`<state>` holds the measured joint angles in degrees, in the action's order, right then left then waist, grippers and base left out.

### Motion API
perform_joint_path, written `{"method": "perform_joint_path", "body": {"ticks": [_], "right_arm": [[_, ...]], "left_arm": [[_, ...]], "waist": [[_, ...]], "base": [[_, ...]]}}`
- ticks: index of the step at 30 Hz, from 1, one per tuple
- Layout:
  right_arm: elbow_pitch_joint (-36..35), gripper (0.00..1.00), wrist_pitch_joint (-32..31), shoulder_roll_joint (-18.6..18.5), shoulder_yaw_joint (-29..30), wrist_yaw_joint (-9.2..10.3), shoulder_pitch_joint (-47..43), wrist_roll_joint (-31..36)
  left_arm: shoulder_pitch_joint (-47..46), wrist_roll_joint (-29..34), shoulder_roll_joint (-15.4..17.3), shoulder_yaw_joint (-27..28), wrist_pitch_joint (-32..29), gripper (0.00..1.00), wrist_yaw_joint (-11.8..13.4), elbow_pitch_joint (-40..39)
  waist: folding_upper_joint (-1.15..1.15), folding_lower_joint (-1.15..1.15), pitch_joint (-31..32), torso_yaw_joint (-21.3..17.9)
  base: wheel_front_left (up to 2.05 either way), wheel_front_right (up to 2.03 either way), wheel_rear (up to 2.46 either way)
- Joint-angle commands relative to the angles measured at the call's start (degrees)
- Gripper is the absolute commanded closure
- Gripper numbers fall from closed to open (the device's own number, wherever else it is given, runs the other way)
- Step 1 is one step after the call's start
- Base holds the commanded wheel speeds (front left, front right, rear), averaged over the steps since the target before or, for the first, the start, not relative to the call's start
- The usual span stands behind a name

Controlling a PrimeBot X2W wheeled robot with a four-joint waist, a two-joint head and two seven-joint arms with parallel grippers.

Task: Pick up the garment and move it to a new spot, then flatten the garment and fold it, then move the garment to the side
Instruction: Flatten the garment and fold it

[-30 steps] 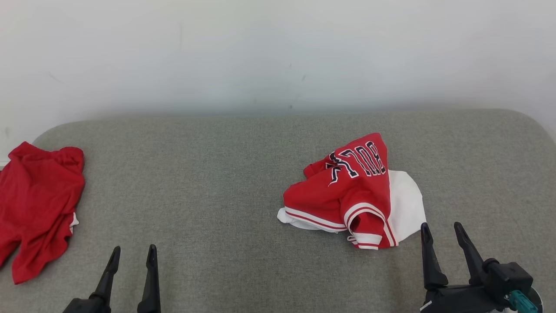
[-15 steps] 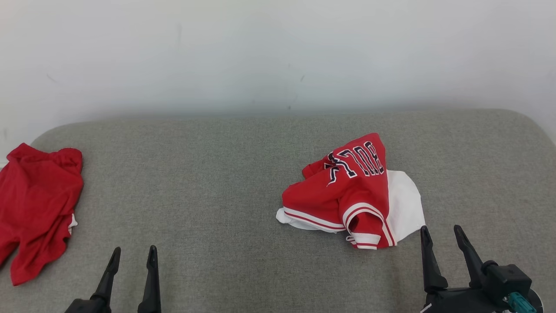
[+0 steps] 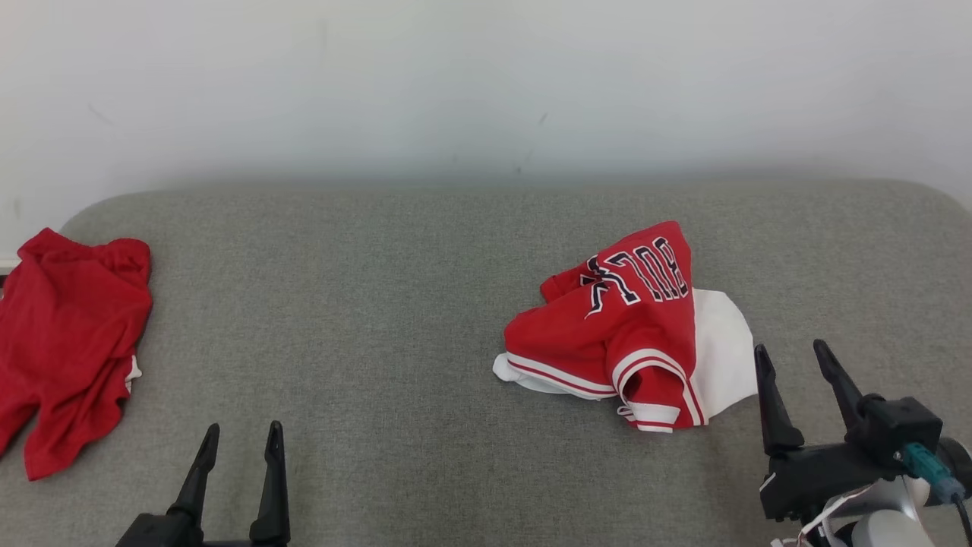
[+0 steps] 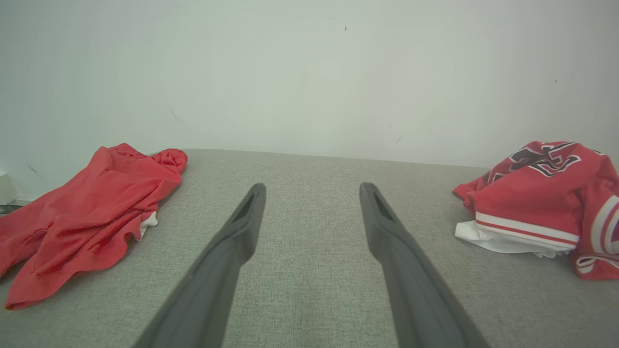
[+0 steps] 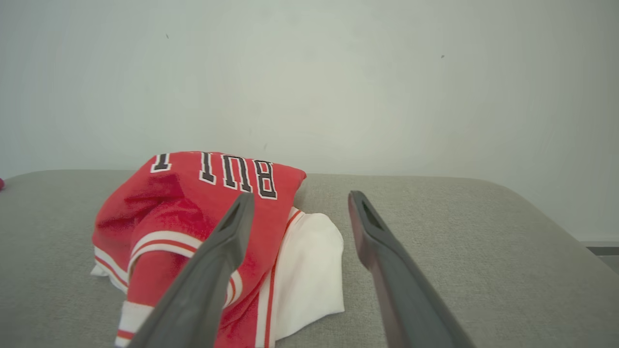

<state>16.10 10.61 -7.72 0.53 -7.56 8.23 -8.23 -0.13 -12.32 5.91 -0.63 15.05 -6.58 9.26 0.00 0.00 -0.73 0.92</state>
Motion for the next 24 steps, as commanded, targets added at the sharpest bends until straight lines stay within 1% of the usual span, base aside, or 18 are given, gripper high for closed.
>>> {"method": "perform_joint_path", "body": {"ticks": [1,5,12,24], "right_arm": [[1.44,0.00,0.05,-1.18,-0.20,0.14,1.67,-0.21],[7.18,0.00,0.26,-3.95,-0.30,0.14,6.19,-0.35],[18.17,0.00,1.14,-6.60,0.03,0.14,13.13,-0.13],[37.57,0.00,3.08,-8.52,0.47,0.14,21.28,-0.98]], "left_arm": [[-0.78,0.46,-0.20,-0.12,0.19,0.00,-0.28,0.09],[-1.97,0.82,-0.60,-0.93,0.19,0.00,-0.47,0.17],[-3.73,1.04,-1.19,-1.82,0.19,0.00,-0.44,0.24],[-6.78,0.54,-1.66,-3.03,0.19,0.00,-0.90,1.65]], "waist": [[0.00,0.00,-0.94,0.68],[0.00,0.00,-2.66,2.16],[0.00,0.00,-5.57,4.40],[0.00,0.00,-8.23,7.54]], "base": [[0.00,0.00,0.00],[0.00,0.00,0.00],[0.00,0.00,0.00],[0.00,0.00,0.00]]}}
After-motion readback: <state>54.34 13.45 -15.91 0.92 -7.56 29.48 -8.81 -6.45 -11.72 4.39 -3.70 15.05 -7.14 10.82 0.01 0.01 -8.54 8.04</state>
